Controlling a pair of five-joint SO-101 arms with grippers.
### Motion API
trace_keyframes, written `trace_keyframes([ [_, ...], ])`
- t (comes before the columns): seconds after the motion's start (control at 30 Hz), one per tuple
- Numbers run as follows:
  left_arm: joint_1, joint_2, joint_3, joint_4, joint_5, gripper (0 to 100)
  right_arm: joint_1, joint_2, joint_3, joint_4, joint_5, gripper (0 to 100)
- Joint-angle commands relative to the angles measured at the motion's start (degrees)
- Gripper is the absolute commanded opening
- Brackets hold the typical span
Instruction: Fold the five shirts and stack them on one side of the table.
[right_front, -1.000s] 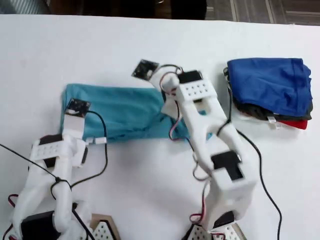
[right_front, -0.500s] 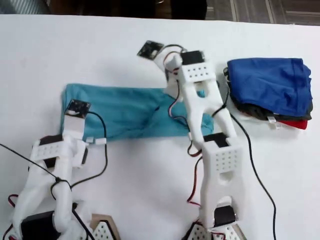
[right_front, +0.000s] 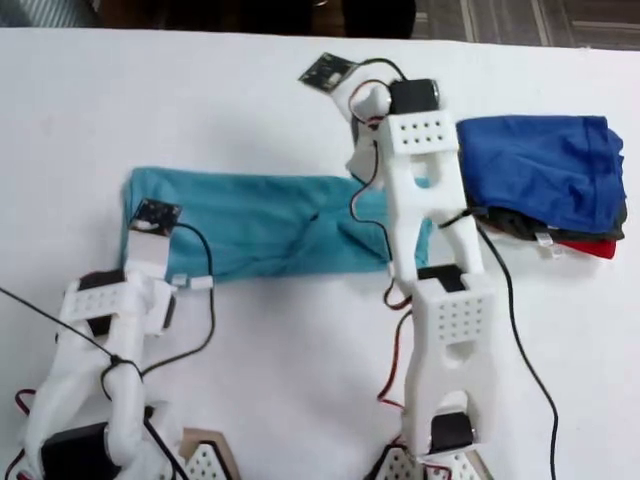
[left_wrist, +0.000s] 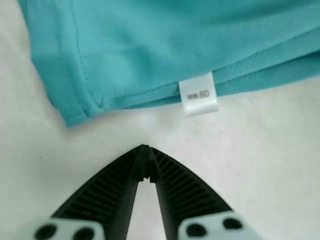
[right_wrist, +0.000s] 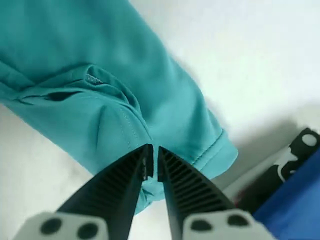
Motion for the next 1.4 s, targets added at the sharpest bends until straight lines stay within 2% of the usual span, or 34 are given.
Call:
trace_keyframes([
  [0.0, -0.3, -1.7, -0.2, -0.7, 0.1, 3, -1.8, -8.0, 5.1, 1.5, -1.3, 2.0],
  [0.2, -0.3, -1.7, -0.2, -0.7, 0.1, 3, -4.0, -19.8, 26.1, -0.7, -3.1, 2.0],
  [0.43, -0.3, -1.7, -0.1, -1.2, 0.1, 3, -5.1, -30.3, 47.0, -13.1, -3.3, 2.0],
  [0.63, -0.3, -1.7, -0.1, -1.3, 0.1, 3, -4.3, -29.6, 56.8, -22.5, -2.9, 2.0],
  [0.83, -0.3, -1.7, -0.1, -1.3, 0.1, 3, 2.4, -23.6, 56.2, -28.7, 0.2, 2.0],
  [1.07, -0.3, -1.7, -0.1, -1.3, 0.1, 3, 9.6, -17.5, 45.9, -31.6, 1.1, 2.0],
  [1.23, -0.3, -1.7, -0.1, -1.3, 0.1, 3, 10.1, -10.3, 37.9, -34.6, 1.1, 2.0],
  [1.37, -0.3, -1.7, -0.1, -1.3, 0.1, 3, 9.2, -7.3, 31.3, -32.6, 0.8, 2.0],
])
